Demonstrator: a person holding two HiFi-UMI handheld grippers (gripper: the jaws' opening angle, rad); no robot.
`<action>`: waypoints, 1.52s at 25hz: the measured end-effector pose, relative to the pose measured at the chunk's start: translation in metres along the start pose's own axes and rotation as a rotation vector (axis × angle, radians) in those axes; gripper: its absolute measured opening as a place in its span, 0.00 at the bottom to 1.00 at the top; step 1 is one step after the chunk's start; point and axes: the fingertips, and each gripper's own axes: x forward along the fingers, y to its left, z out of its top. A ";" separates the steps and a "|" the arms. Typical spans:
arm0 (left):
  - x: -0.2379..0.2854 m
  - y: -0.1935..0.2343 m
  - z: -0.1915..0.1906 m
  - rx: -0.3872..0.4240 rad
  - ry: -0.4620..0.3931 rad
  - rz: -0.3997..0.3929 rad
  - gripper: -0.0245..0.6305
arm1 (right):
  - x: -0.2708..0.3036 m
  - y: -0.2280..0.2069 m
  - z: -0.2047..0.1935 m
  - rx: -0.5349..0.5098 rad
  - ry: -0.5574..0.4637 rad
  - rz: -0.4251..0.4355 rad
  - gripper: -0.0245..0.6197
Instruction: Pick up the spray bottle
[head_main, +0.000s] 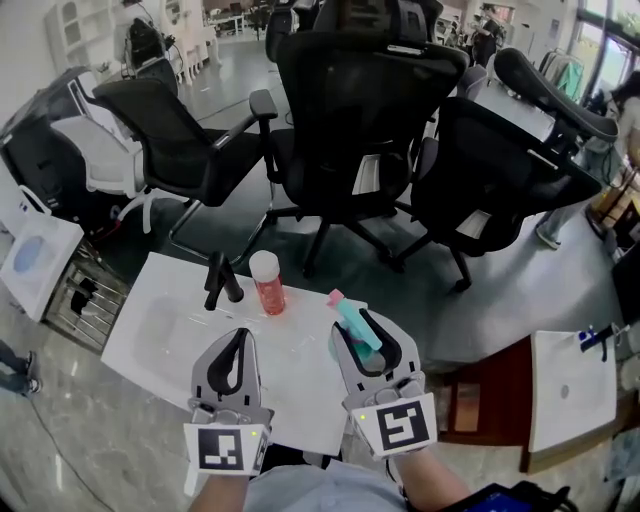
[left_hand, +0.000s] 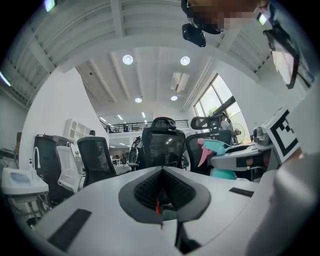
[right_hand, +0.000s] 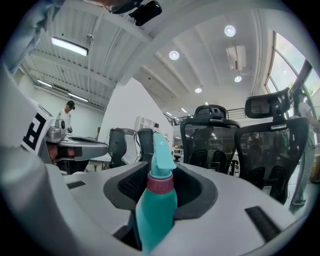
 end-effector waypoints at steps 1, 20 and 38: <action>-0.002 0.000 0.003 0.008 -0.011 0.003 0.06 | -0.004 0.002 0.004 -0.005 -0.008 0.001 0.29; -0.011 -0.005 0.024 0.075 -0.041 -0.005 0.06 | -0.020 0.004 0.020 -0.023 -0.057 -0.009 0.28; -0.002 -0.012 0.019 0.035 -0.032 -0.014 0.06 | -0.016 -0.003 0.013 -0.005 -0.051 -0.014 0.28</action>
